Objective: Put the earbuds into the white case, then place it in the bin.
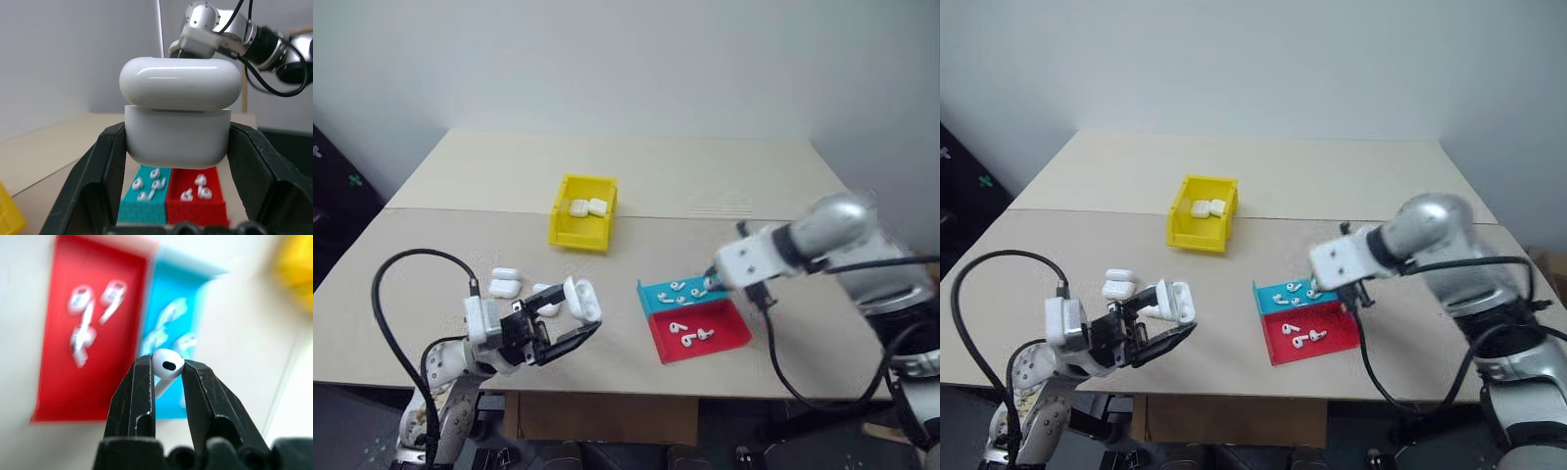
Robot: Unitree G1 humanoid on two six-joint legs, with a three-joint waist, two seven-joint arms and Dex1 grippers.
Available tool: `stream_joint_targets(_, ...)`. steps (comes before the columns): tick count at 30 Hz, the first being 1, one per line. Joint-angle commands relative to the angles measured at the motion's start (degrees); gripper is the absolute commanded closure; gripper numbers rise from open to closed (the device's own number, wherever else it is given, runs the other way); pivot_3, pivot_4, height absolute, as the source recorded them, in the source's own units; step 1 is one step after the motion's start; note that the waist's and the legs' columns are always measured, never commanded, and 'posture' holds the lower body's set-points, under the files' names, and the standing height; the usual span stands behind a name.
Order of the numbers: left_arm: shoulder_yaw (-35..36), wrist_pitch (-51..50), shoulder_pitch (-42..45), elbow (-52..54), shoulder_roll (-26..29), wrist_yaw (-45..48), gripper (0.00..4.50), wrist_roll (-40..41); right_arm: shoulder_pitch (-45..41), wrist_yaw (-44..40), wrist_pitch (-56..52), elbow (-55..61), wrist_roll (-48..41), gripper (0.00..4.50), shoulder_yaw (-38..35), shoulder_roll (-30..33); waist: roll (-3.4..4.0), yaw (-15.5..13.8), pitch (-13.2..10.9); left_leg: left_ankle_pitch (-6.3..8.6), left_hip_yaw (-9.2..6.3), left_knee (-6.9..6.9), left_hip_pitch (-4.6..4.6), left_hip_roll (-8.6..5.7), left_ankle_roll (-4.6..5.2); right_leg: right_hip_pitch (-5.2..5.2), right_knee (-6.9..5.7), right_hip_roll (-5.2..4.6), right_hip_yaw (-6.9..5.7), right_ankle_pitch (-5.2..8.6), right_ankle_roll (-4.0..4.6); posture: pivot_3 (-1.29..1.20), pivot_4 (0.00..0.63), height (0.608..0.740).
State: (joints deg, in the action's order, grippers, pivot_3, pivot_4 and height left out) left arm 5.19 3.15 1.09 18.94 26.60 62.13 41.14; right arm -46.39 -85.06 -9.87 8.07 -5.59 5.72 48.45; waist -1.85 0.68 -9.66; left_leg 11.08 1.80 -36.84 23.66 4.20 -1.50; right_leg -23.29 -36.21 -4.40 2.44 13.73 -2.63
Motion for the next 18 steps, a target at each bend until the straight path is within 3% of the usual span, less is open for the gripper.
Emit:
stream_joint_targets(1, 0.22, -2.56, 1.73, 1.88, 0.19, 1.31, 1.72, 3.96, 1.23, 6.71, -6.54, 4.01, -13.28, 3.85, -9.95, -4.42, 0.0, 0.27, 0.01, 0.0, 0.0, 0.0, -0.06, 0.01, 0.0, 0.05, -0.01, 0.02, 0.01, -0.01, 0.01, 0.0, 0.15, 0.74)
stream_joint_targets(7, -2.87, -6.5, 9.29, -1.13, -2.67, 2.22, 1.72, 5.26, 3.85, 17.31, -7.16, 11.45, -26.94, 3.85, -17.1, -13.6, 0.01, 0.02, 0.01, -0.01, -0.02, -0.01, -0.12, 0.01, 0.0, 0.09, -0.06, 0.04, 0.02, -0.02, 0.01, 0.0, 0.15, 0.74)
stream_joint_targets(18, -7.08, -6.15, 19.89, -9.84, -10.07, 6.13, 1.72, 2.16, 6.04, 20.02, -3.72, 12.71, -30.66, 3.85, -11.93, -19.99, 0.02, 0.35, 0.02, 0.0, -0.06, -0.01, -0.04, -0.01, 0.01, 0.06, -0.02, 0.08, 0.03, -0.03, -0.03, 0.0, 0.15, 0.74)
